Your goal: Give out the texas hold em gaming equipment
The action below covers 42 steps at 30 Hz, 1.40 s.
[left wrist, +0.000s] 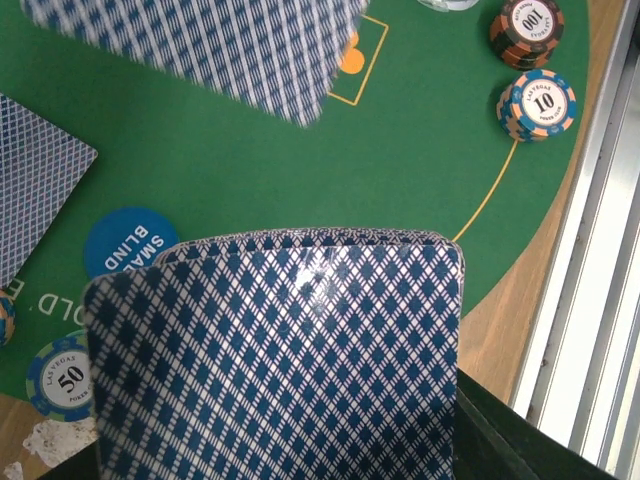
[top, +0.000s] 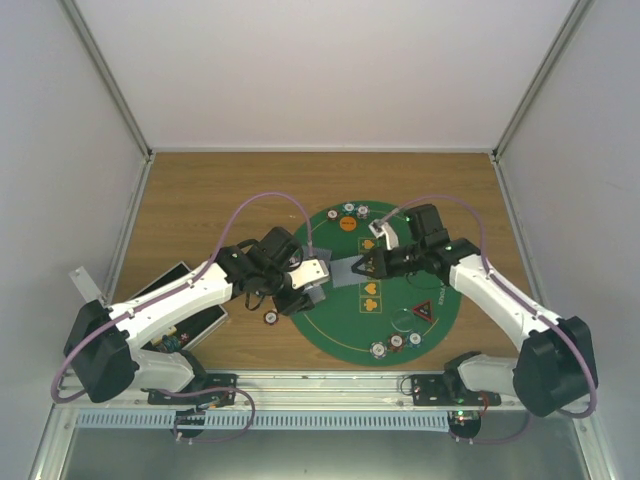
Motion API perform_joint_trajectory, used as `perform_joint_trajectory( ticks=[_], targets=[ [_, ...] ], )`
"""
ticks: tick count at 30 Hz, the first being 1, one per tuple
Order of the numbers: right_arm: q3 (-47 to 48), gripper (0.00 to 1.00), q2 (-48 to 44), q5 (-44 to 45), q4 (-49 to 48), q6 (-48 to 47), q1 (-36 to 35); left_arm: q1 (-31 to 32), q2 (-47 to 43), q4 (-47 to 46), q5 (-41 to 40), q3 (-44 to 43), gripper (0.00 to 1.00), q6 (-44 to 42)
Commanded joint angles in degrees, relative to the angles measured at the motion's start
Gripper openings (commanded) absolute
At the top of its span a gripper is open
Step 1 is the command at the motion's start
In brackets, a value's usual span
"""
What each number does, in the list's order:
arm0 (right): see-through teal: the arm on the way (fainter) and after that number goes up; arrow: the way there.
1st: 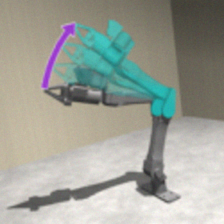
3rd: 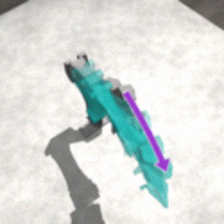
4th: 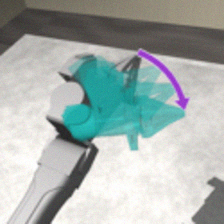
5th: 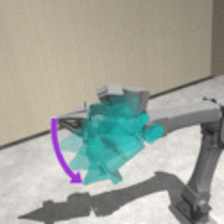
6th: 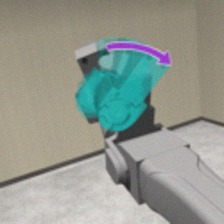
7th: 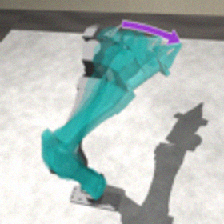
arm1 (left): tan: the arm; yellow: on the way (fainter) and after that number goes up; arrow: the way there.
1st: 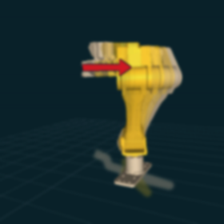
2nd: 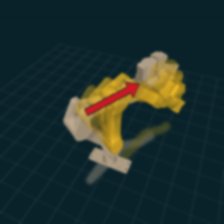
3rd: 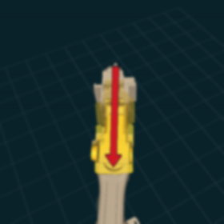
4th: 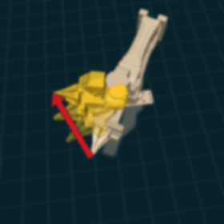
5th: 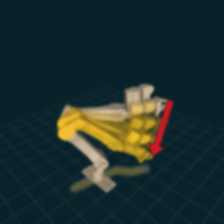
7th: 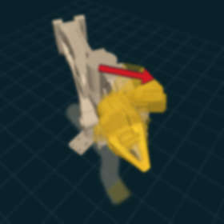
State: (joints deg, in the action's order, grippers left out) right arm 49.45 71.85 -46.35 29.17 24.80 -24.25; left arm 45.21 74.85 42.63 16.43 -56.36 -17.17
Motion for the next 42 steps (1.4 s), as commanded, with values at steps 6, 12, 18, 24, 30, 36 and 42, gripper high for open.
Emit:
perform_joint_trajectory(
  ticks=[6, 12, 18, 24, 30, 36, 42],
  targets=[
    [1.43, 0.01, 2.96, 4.7, 1.82, -2.13, 10.73, -1.57, -0.14, -2.19, -0.33, 0.11, 0.53, -0.5],
    [2.94, 0.01, 13.1, 6.18, -4.21, -0.72, 17.19, -1.78, 0.33, -2.09, -0.02, -0.05, 0.53, -0.59],
    [9.69, 0.01, 25.46, 5.03, -6.36, -3.41, 19.97, -2.29, 0.73, -2.09, -0.32, 0.02, 0.53, -0.68],
    [18.03, 0.0, 37.41, 2.62, -4.19, -7.88, 21.91, -3.32, 1.16, -2.16, 0.02, 0.11, 0.53, -0.68],
    [26.58, 0.01, 47.04, 4.17, 0.9, -12.24, 22.24, -4.35, 1.92, -2.05, 0.33, 0.02, 0.53, -0.67],
    [34.14, 0.01, 52.77, 9.22, 5.24, -15.08, 22.4, -5.28, 2.52, -2.22, 1.11, 0.01, 0.53, -0.72],
    [41.47, 0.01, 57.39, 13.7, 10.5, -19.06, 22.4, -5.74, 3.34, -2.41, 1.56, -0.14, 0.53, -0.68]
  ],
)
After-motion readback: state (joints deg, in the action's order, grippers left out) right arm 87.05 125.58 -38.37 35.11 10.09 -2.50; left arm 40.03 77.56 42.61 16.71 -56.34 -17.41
